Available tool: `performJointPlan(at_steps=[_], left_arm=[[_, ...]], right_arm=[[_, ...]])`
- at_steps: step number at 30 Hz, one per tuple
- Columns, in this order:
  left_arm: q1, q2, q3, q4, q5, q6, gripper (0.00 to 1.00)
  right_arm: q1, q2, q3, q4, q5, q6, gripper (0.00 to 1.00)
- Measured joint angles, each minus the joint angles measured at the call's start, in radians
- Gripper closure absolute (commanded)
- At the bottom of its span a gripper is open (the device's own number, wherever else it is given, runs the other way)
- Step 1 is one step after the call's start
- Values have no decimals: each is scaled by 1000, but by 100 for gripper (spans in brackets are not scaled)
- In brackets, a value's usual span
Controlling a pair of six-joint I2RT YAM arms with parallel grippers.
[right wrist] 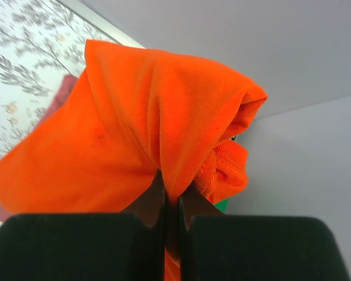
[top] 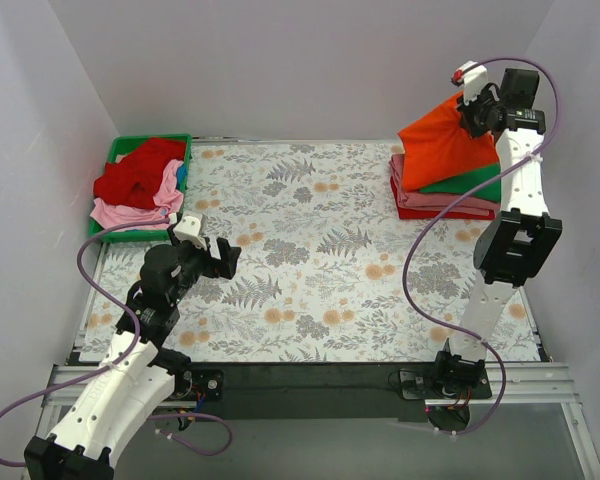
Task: Fold and stack the t-shirts
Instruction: Neatly place the folded tshirt to the corner
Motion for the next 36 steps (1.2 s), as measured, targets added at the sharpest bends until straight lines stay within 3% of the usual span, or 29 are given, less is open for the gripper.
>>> performJointPlan(at_steps=[23, 26, 33, 36], left_arm=[[0, 1, 0, 0, 15, 0, 17], [0, 1, 0, 0, 15, 0, 17], [0, 1, -1, 0, 16, 0, 17], [0, 1, -1, 0, 18, 0, 17]], right_arm=[[8, -1, -76, 14, 320, -65, 98], [8, 0, -109, 24, 365, -77, 87], [9, 27, -179, 64, 502, -90, 30], [13, 28, -217, 85, 569, -98, 18]])
